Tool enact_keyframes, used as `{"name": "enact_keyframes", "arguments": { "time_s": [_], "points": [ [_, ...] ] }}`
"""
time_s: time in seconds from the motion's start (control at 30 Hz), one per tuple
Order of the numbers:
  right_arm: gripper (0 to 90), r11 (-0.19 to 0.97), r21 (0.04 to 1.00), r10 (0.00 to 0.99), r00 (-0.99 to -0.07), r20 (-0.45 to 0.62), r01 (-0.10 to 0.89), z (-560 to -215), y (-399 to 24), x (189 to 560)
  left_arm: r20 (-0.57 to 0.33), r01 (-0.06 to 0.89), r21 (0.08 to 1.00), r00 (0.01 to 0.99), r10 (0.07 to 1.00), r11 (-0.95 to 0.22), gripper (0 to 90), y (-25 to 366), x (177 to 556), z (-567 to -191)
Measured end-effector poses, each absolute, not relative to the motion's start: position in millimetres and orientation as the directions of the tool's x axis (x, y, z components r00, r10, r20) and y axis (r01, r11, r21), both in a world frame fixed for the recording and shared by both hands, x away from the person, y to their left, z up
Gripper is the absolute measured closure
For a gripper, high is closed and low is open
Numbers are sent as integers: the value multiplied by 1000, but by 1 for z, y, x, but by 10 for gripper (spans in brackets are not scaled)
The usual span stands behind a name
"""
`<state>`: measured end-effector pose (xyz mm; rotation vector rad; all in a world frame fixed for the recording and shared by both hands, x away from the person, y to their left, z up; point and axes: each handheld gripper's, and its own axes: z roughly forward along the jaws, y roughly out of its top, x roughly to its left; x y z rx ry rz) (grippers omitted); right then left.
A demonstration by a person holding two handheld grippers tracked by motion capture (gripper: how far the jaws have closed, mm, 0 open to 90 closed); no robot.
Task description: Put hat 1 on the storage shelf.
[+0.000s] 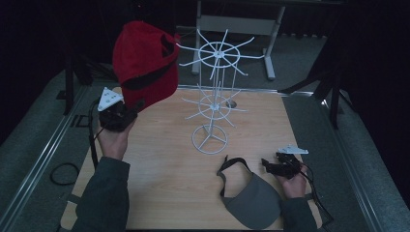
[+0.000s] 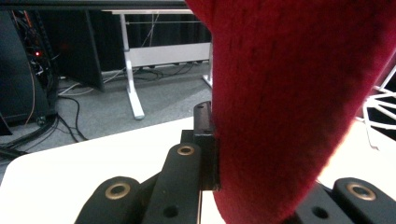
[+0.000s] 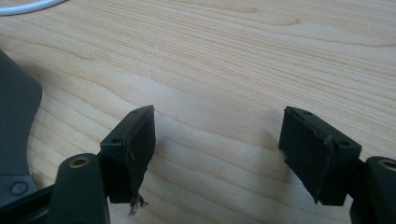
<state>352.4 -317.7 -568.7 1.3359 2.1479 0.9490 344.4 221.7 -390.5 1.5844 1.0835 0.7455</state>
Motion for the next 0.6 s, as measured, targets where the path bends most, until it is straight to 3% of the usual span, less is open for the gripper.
{"name": "enact_keyframes", "arguments": {
  "time_s": [0.6],
  "points": [
    [270,299,742,899,-439,-8,599,-569,-318,352,-74,257,965,429,900,-43,858,220,342,-377]
  ]
}}
